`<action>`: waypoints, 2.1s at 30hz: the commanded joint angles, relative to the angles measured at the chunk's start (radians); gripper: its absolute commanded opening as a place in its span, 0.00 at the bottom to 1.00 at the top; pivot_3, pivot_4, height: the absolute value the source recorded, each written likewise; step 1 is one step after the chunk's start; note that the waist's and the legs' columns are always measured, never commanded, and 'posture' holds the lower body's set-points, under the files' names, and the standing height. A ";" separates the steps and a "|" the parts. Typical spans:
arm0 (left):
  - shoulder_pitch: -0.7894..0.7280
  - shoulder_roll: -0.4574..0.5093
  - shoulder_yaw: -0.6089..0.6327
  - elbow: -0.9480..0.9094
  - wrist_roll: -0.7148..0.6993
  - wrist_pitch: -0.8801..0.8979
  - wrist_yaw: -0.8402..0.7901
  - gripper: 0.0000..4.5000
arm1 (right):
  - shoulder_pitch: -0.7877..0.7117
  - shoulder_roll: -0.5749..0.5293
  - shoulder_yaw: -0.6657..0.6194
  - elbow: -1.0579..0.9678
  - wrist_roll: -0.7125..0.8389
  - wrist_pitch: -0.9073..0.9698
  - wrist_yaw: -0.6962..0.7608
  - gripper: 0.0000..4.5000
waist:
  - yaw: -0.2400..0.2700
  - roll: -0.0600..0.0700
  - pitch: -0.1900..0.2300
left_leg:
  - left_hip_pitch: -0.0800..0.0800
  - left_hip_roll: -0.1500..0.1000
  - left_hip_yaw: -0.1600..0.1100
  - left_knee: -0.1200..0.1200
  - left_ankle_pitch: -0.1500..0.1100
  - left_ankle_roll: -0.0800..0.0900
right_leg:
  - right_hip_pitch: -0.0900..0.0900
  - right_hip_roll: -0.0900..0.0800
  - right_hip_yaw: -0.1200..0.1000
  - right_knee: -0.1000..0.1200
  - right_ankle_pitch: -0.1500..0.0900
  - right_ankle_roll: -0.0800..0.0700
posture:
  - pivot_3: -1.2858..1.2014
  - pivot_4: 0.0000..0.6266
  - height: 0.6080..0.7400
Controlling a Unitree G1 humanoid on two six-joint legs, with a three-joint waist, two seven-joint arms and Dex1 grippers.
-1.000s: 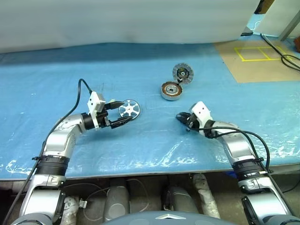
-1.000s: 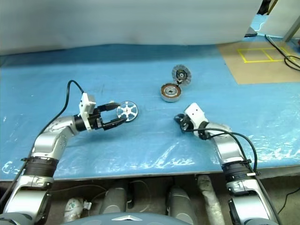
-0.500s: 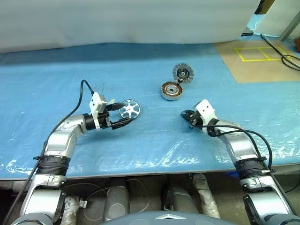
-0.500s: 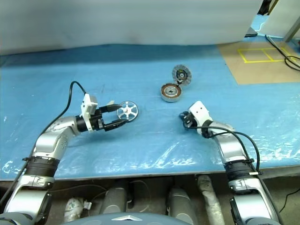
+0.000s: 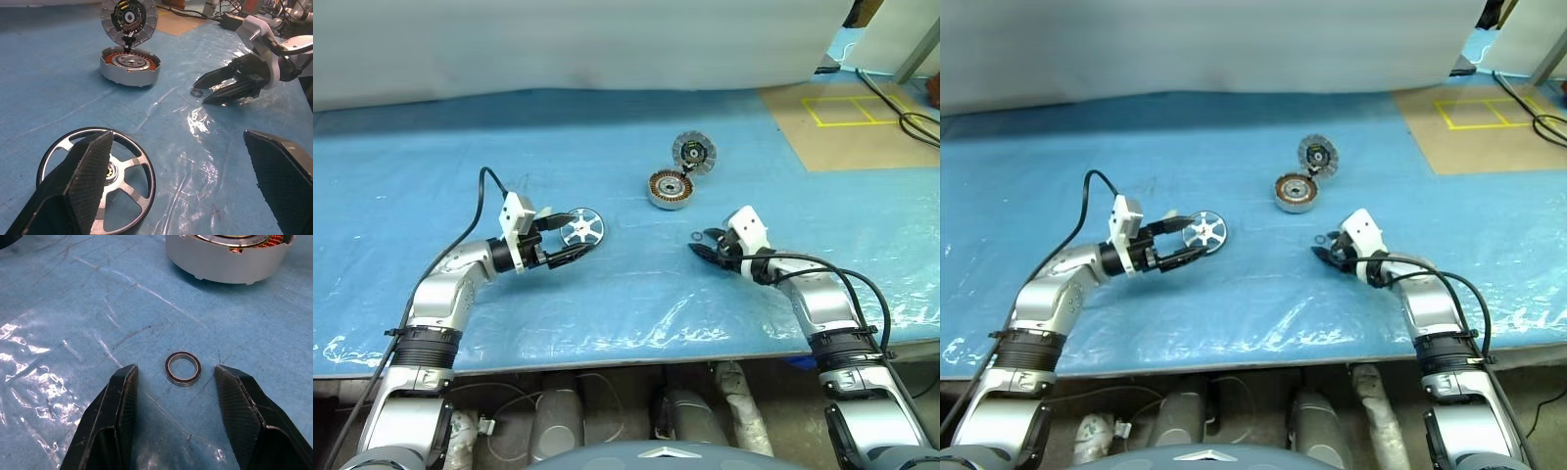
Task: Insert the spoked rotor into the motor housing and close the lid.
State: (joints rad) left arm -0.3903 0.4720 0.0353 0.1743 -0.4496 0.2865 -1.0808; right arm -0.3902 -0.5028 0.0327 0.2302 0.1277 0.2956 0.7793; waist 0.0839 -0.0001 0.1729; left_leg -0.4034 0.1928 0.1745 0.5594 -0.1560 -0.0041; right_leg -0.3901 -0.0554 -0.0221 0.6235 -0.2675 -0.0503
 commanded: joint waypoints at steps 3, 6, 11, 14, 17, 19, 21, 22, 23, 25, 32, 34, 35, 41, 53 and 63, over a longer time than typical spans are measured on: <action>0.000 0.008 0.025 -0.046 -0.031 0.012 -0.002 1.00 | -0.105 -0.047 0.047 -0.116 -0.002 -0.019 0.089 0.57 | -0.005 0.001 0.001 | -0.001 0.000 0.000 0.000 0.000 0.000 | -0.001 0.000 0.000 0.000 0.000 0.000 | 0.52 0.24 1.00; 0.006 0.014 0.025 -0.063 -0.046 0.027 -0.014 1.00 | -0.233 -0.052 0.083 -0.024 -0.029 -0.067 0.132 0.57 | -0.011 0.001 0.001 | -0.001 0.000 0.000 0.000 0.000 0.000 | -0.001 0.000 0.000 0.000 0.000 0.000 | 0.52 0.24 1.00; 0.001 0.008 0.022 -0.060 -0.054 0.028 -0.016 1.00 | -0.476 0.011 0.179 0.340 -0.149 -0.267 0.131 0.57 | -0.017 0.001 0.001 | -0.001 0.000 0.000 0.001 0.000 0.000 | -0.001 0.000 0.000 0.002 0.000 0.000 | 0.52 0.24 1.00; 0.004 0.004 0.021 -0.066 -0.053 0.027 -0.008 1.00 | -0.592 0.056 0.226 0.567 -0.216 -0.374 0.141 0.57 | -0.017 0.001 0.001 | -0.002 0.000 0.000 0.001 0.000 0.000 | -0.001 0.000 0.000 0.002 0.000 0.000 | 0.52 0.24 1.00; 0.035 0.000 0.025 -0.099 -0.061 0.030 0.003 1.00 | -0.704 0.090 0.295 0.791 -0.331 -0.494 0.077 0.57 | -0.016 0.001 0.001 | -0.005 0.000 0.000 0.002 0.000 0.000 | -0.004 0.000 -0.001 0.003 0.000 -0.001 | 0.52 0.24 1.00; 0.053 -0.004 0.028 -0.122 -0.067 0.036 0.014 1.00 | -0.751 0.102 0.325 0.888 -0.381 -0.542 0.054 0.57 | -0.014 0.001 0.001 | -0.012 0.000 0.000 0.004 0.002 0.003 | -0.011 0.000 -0.002 0.006 0.000 0.000 | 0.52 0.24 1.00; 0.069 -0.007 0.032 -0.135 -0.068 0.035 0.027 1.00 | -0.789 0.111 0.348 0.960 -0.431 -0.574 0.003 0.57 | -0.013 0.001 0.001 | -0.017 0.000 0.000 0.008 0.002 0.003 | -0.016 0.000 -0.003 0.012 0.001 0.001 | 0.52 0.24 1.00; 0.076 -0.009 0.034 -0.141 -0.069 0.032 0.034 1.00 | -0.806 0.116 0.349 0.987 -0.443 -0.580 -0.018 0.57 | -0.014 0.001 0.001 | -0.020 0.000 0.000 0.009 0.002 0.004 | -0.019 0.000 -0.003 0.016 0.001 0.001 | 0.52 0.24 1.00; 0.080 -0.012 0.035 -0.143 -0.068 0.027 0.042 1.00 | -0.820 0.121 0.346 1.009 -0.451 -0.580 -0.030 0.57 | -0.015 0.002 0.001 | -0.020 0.002 0.000 0.010 0.002 0.004 | -0.019 0.000 -0.004 0.017 0.000 0.000 | 0.52 0.24 1.00; 0.092 -0.018 0.037 -0.147 -0.063 0.015 0.056 1.00 | -0.851 0.126 0.354 1.043 -0.480 -0.585 -0.054 0.57 | -0.016 0.003 0.002 | -0.020 0.004 0.000 0.012 0.002 0.004 | -0.019 0.001 -0.004 0.019 -0.002 -0.004 | 0.52 0.24 1.00; 0.116 -0.027 0.041 -0.166 -0.067 0.008 0.084 1.00 | -0.876 0.144 0.350 1.087 -0.524 -0.581 -0.061 0.57 | -0.016 0.005 0.003 | -0.016 0.006 0.000 0.018 -0.002 0.004 | -0.016 0.002 -0.002 0.020 -0.002 -0.004 | 0.52 0.24 1.00; 0.121 -0.028 0.040 -0.172 -0.067 0.009 0.088 1.00 | -0.879 0.151 0.337 1.091 -0.520 -0.574 -0.054 0.57 | -0.016 0.005 0.003 | -0.017 0.006 0.000 0.018 -0.002 0.004 | -0.016 0.002 -0.002 0.020 -0.002 -0.004 | 0.52 0.24 1.00; 0.122 -0.028 0.038 -0.173 -0.067 0.009 0.090 1.00 | -0.881 0.154 0.332 1.095 -0.520 -0.563 -0.056 0.57 | -0.016 0.005 0.003 | -0.017 0.006 0.000 0.018 -0.002 0.004 | -0.017 0.002 -0.002 0.020 -0.002 -0.004 | 0.52 0.24 1.00; 0.117 -0.032 0.031 -0.175 -0.065 0.010 0.095 1.00 | -0.875 0.167 0.284 1.118 -0.502 -0.457 -0.054 0.57 | -0.014 0.005 0.003 | -0.017 0.006 0.000 0.017 -0.002 0.004 | -0.017 0.002 -0.002 0.020 -0.002 -0.004 | 0.52 0.24 1.00; 0.119 -0.032 0.033 -0.166 -0.058 -0.004 0.098 1.00 | -0.894 0.157 0.185 1.107 -0.453 -0.396 0.036 0.57 | -0.015 0.005 0.003 | -0.016 0.007 0.000 0.018 -0.002 0.004 | -0.016 0.002 -0.002 0.021 -0.002 -0.004 | 0.52 0.24 1.00; 0.108 -0.035 0.022 -0.155 -0.049 -0.010 0.094 1.00 | -0.880 0.143 0.226 1.112 -0.526 -0.429 -0.048 0.61 | -0.015 0.005 0.003 | -0.016 0.007 0.000 0.018 -0.002 0.004 | -0.016 0.002 -0.002 0.021 -0.002 -0.004 | 0.52 0.24 1.00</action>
State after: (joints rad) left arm -0.2717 0.4342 0.0523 0.0354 -0.4996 0.2924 -0.9847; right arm -1.2565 -0.3399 0.2437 1.3510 -0.3789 -0.1154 0.7568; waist 0.0692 0.0050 0.1762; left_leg -0.4199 0.1994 0.1750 0.5771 -0.1583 0.0001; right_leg -0.4064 -0.0536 -0.0245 0.6443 -0.2695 -0.0547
